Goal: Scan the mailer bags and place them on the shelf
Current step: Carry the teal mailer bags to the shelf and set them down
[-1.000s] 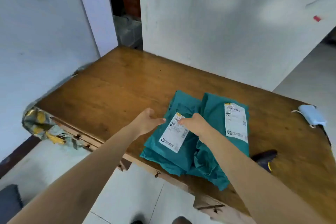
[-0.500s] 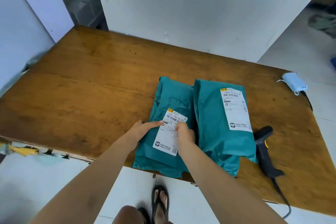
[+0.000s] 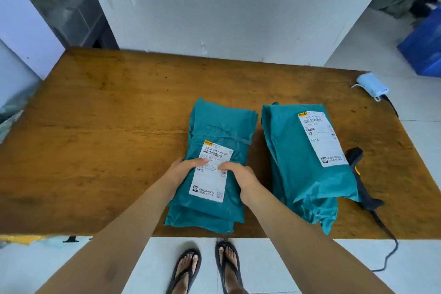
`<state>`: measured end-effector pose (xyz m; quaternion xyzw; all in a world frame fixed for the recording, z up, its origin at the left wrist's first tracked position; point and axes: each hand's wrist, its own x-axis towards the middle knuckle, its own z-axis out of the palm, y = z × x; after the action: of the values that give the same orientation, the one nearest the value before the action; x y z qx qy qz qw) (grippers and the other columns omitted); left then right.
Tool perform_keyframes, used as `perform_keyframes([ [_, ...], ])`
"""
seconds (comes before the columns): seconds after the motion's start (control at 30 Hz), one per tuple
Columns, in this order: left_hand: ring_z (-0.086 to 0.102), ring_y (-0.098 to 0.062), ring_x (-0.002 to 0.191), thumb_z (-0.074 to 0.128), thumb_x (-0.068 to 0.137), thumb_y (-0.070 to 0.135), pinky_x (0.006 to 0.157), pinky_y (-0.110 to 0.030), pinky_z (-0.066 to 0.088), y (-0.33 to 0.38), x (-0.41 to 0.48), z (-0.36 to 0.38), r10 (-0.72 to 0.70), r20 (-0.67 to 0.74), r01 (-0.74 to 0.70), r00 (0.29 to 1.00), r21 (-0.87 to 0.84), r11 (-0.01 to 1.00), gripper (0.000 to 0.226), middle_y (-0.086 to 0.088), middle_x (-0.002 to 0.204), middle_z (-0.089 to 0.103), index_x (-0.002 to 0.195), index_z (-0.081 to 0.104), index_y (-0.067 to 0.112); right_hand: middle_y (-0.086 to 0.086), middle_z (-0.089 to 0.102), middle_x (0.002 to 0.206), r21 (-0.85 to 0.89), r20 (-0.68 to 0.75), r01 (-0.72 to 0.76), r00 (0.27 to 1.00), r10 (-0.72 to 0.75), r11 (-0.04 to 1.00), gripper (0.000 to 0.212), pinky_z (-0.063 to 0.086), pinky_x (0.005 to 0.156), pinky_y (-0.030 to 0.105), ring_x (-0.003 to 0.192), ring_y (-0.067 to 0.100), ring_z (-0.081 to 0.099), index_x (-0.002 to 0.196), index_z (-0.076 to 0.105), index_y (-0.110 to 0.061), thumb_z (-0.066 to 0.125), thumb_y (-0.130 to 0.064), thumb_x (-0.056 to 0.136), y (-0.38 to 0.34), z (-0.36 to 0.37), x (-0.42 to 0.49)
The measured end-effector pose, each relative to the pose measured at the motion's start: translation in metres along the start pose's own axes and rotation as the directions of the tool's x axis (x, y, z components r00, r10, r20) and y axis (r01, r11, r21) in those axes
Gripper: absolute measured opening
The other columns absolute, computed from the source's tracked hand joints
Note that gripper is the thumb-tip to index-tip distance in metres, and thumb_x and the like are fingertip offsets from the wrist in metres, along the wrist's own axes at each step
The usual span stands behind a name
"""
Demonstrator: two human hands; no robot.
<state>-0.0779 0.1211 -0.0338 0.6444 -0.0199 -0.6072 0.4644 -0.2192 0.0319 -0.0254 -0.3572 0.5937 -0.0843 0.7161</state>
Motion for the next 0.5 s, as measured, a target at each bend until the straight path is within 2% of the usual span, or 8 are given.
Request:
perform_keyframes([
  [0.07,0.071,-0.031,0.091,0.086,0.046,0.031,0.073,-0.039,0.056,0.014,-0.005,-0.014,0.05,0.013,-0.05,0.999,0.014,0.999,0.086,-0.011,0.105,0.073,0.126,0.056,0.015,0.012,0.074,0.099,0.028,0.042,0.032,0.999,-0.033,0.999,0.064,0.058,0.077,0.04,0.087,0.03,0.072,0.114,0.06,-0.004,0.082,-0.015,0.055,-0.007,0.016,-0.004],
  [0.17,0.071,-0.031,0.09,0.085,0.051,0.023,0.07,-0.039,0.056,0.042,-0.018,-0.032,0.153,0.02,-0.153,0.988,0.0,0.988,0.08,-0.011,0.106,0.072,0.126,0.056,0.016,0.013,0.074,0.103,0.098,0.096,0.157,0.981,-0.167,0.983,0.054,0.059,0.079,0.045,0.088,0.03,0.072,0.112,0.063,-0.007,0.082,-0.006,0.062,-0.029,0.035,-0.015],
  [0.27,0.07,-0.031,0.092,0.088,0.053,0.016,0.072,-0.042,0.056,0.078,-0.034,-0.035,0.281,0.051,-0.282,0.958,0.005,0.959,0.086,-0.012,0.115,0.069,0.13,0.049,0.016,0.01,0.074,0.106,0.139,0.137,0.268,0.948,-0.286,0.953,0.07,0.057,0.084,0.05,0.093,0.031,0.072,0.119,0.06,-0.011,0.085,-0.01,0.054,-0.061,0.045,-0.035],
  [0.33,0.07,-0.03,0.093,0.087,0.054,0.013,0.074,-0.041,0.057,0.109,-0.051,-0.029,0.378,0.087,-0.38,0.922,0.017,0.925,0.089,-0.012,0.118,0.067,0.132,0.045,0.015,0.01,0.074,0.107,0.182,0.133,0.351,0.917,-0.377,0.918,0.066,0.057,0.084,0.05,0.094,0.031,0.071,0.121,0.059,-0.01,0.083,-0.006,0.059,-0.083,0.047,-0.05],
  [0.43,0.07,-0.028,0.094,0.091,0.044,0.017,0.077,-0.043,0.057,0.153,-0.079,-0.004,0.494,0.154,-0.506,0.856,0.048,0.861,0.101,-0.01,0.117,0.067,0.133,0.044,0.014,0.011,0.073,0.109,0.254,0.091,0.467,0.86,-0.502,0.847,0.054,0.058,0.08,0.043,0.095,0.029,0.07,0.12,0.058,-0.01,0.077,0.001,0.071,-0.117,0.039,-0.082],
  [0.5,0.07,-0.028,0.094,0.09,0.047,0.014,0.076,-0.041,0.057,0.175,-0.095,0.022,0.557,0.2,-0.575,0.806,0.04,0.817,0.098,-0.01,0.117,0.067,0.132,0.043,0.012,0.01,0.072,0.11,0.272,0.069,0.542,0.813,-0.578,0.795,0.053,0.057,0.08,0.041,0.097,0.029,0.07,0.121,0.057,-0.01,0.076,0.001,0.073,-0.138,0.021,-0.106],
])
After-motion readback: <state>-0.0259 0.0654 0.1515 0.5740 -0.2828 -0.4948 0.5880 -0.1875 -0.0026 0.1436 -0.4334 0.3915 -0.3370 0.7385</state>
